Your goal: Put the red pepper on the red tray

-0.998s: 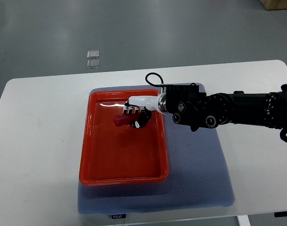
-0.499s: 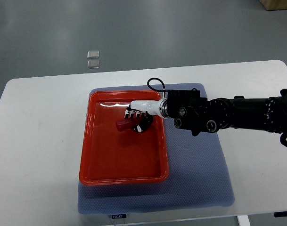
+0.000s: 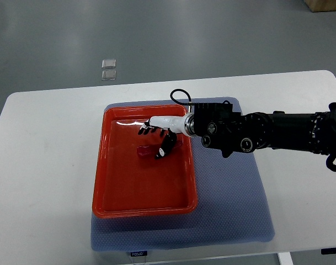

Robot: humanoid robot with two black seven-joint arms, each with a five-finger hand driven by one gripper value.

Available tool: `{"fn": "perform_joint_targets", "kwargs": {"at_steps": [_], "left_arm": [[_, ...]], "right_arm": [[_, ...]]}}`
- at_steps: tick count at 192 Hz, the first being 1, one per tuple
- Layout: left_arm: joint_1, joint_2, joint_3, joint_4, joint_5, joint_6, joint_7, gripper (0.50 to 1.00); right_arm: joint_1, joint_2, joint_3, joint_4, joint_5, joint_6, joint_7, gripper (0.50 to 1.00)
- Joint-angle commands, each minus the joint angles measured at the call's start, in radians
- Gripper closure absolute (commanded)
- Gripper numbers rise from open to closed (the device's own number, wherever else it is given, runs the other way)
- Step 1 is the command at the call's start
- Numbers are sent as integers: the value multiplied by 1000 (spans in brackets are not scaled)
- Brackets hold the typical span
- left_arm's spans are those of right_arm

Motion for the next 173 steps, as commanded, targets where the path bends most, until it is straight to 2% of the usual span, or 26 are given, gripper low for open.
{"fn": "perform_joint_targets", "kwargs": {"at_steps": [1,30,68,97,116,130,156,173], "left_arm": [[0,0,0,0,0,0,0,500],[0,0,0,0,0,0,0,500],[0,0,0,0,0,0,0,500],[0,0,2,-2,0,0,0,500],[0,0,2,-6,0,0,0,500],[-2,0,2,-8,0,0,0,500],[0,0,2,-8,0,0,0,500],[0,0,2,-6,0,0,0,500]], "right_arm": [[-1,-26,81,-1,0,1,1,642],[-33,-115,267,1,2,-6,17,642],[-289,-220,737,6,2,-49,118,642],[-504,-191,1138,7,3,-42,129,640],[-627,-105,1346,7,51,-25,130,638],[-692,-69,1425,6,129,11,139,611],[-755,-58,1463,6,299,57,204,605],[-775,-61,1466,4,379,89,218,603]]}}
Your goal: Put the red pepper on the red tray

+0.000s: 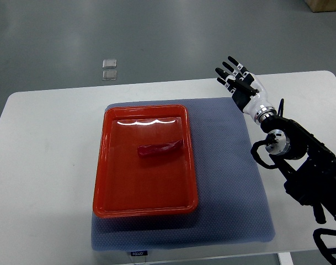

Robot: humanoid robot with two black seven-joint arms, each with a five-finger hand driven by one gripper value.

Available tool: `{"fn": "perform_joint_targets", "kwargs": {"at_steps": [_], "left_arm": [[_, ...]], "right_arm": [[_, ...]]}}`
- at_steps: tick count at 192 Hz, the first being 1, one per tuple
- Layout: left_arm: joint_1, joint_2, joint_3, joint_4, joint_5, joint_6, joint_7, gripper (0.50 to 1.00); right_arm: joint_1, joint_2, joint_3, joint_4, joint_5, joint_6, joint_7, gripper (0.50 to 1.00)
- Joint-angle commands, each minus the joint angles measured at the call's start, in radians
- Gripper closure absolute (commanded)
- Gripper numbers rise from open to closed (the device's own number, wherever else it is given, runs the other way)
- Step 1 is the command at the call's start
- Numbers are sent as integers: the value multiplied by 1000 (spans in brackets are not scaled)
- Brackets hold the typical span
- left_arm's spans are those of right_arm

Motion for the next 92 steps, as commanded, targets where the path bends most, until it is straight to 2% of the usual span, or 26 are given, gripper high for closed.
{"fn": "perform_joint_targets", "kwargs": {"at_steps": [1,28,92], "left_arm": [[0,0,0,2,0,0,0,500],[0,0,0,0,0,0,0,500],[0,0,0,-2,0,0,0,500]], "right_arm": [[-28,-1,8,-2,100,37,24,603],[-51,1,9,-5,132,91,24,597],[-55,1,11,-5,132,94,25,597]]}}
